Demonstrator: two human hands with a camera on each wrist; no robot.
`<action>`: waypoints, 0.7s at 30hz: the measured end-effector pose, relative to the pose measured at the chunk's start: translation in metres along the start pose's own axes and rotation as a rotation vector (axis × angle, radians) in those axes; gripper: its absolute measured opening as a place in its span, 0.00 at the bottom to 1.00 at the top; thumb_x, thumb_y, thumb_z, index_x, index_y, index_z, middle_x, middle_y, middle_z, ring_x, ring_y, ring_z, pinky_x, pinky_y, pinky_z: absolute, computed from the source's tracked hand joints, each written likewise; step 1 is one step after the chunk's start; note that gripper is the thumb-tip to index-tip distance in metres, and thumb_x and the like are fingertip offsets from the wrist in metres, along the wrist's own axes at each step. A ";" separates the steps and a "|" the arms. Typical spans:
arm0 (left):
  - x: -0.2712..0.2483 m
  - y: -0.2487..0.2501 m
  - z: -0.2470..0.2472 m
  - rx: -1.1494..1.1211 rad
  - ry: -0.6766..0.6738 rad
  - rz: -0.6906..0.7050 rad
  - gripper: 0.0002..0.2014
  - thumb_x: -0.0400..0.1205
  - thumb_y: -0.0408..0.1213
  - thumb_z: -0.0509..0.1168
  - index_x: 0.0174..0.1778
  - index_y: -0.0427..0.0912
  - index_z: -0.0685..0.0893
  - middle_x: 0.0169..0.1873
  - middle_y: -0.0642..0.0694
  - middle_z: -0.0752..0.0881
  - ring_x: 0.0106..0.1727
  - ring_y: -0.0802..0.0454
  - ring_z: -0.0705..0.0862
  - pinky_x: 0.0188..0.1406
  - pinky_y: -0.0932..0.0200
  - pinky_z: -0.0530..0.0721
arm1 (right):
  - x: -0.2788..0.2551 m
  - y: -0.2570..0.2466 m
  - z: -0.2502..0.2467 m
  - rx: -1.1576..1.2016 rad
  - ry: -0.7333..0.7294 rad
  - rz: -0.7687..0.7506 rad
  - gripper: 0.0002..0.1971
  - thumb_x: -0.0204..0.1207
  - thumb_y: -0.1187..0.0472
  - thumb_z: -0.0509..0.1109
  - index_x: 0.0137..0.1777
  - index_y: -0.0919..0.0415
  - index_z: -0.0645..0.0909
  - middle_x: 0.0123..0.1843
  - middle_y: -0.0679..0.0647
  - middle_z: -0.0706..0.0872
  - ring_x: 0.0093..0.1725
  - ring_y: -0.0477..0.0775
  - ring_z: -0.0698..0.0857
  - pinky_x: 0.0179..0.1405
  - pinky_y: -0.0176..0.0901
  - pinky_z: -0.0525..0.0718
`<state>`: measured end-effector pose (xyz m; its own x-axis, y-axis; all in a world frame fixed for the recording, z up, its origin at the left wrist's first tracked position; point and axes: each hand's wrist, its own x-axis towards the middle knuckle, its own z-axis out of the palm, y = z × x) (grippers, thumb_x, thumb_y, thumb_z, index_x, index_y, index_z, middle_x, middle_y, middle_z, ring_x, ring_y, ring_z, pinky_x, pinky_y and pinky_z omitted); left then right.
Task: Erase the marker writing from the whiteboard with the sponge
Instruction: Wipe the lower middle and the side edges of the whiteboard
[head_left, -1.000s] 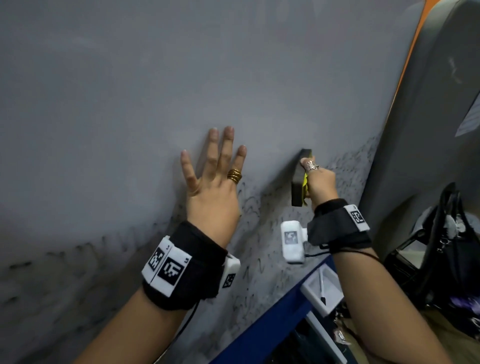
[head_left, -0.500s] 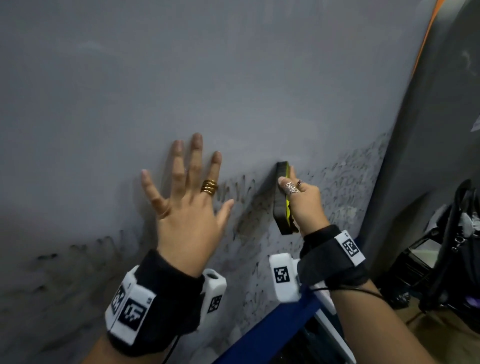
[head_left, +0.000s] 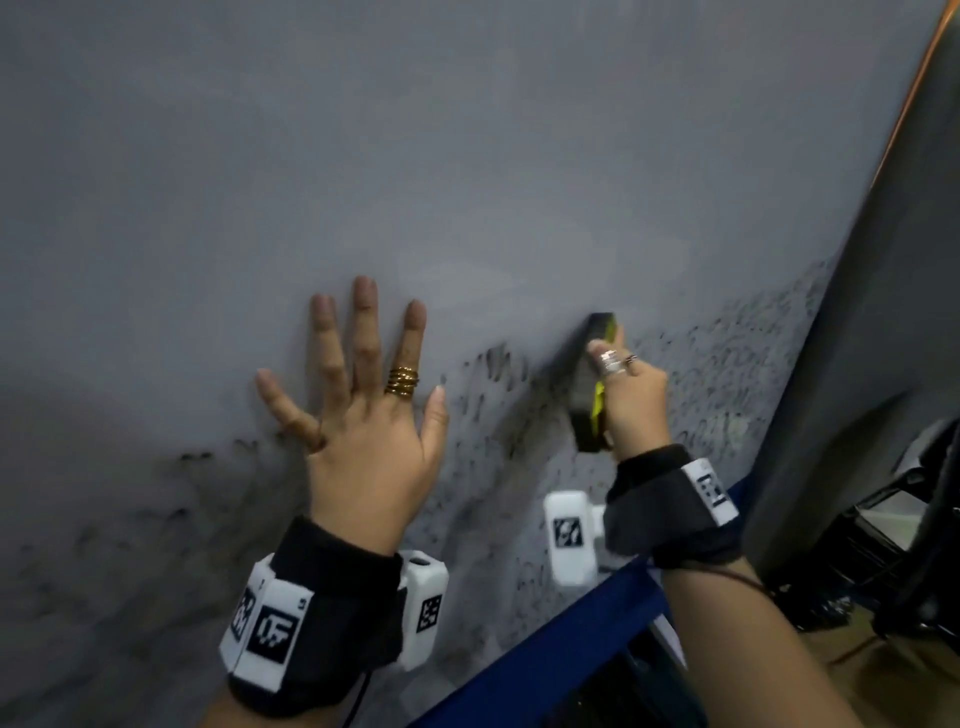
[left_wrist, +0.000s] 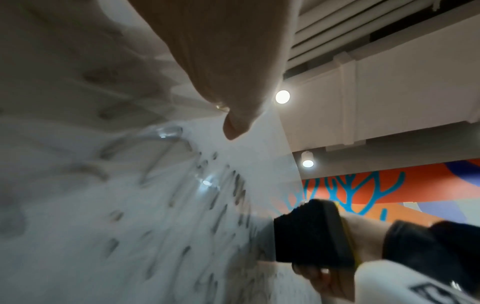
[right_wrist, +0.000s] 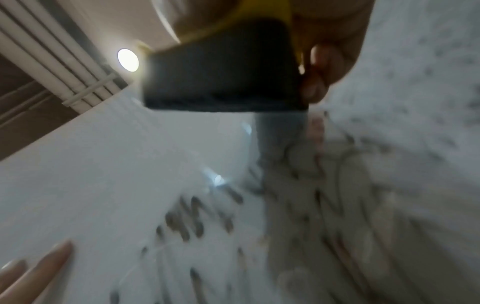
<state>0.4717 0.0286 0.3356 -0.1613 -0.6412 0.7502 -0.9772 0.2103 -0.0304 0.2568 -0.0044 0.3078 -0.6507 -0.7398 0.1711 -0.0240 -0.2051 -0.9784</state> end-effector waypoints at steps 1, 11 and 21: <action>0.000 0.000 0.001 0.006 0.000 0.002 0.35 0.80 0.53 0.53 0.84 0.55 0.50 0.82 0.46 0.37 0.82 0.44 0.35 0.68 0.30 0.31 | 0.008 -0.002 -0.003 0.091 0.001 0.062 0.19 0.72 0.54 0.73 0.58 0.65 0.84 0.54 0.50 0.82 0.60 0.50 0.80 0.64 0.49 0.76; 0.000 -0.010 -0.003 0.062 -0.041 0.076 0.35 0.80 0.59 0.47 0.84 0.53 0.50 0.84 0.43 0.44 0.83 0.39 0.40 0.67 0.28 0.28 | -0.080 -0.008 0.058 0.122 -0.239 -0.051 0.26 0.75 0.56 0.72 0.70 0.66 0.76 0.41 0.25 0.83 0.49 0.30 0.80 0.66 0.45 0.78; -0.036 -0.065 -0.029 0.022 -0.070 0.004 0.40 0.77 0.61 0.52 0.84 0.53 0.49 0.84 0.43 0.43 0.83 0.41 0.39 0.66 0.30 0.24 | -0.055 -0.016 0.036 0.023 -0.011 -0.033 0.15 0.76 0.55 0.71 0.58 0.62 0.85 0.49 0.47 0.82 0.55 0.49 0.79 0.59 0.47 0.75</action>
<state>0.5447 0.0592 0.3296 -0.1735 -0.6906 0.7021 -0.9792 0.1969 -0.0482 0.3202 0.0160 0.3182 -0.6417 -0.7391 0.2046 -0.0275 -0.2444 -0.9693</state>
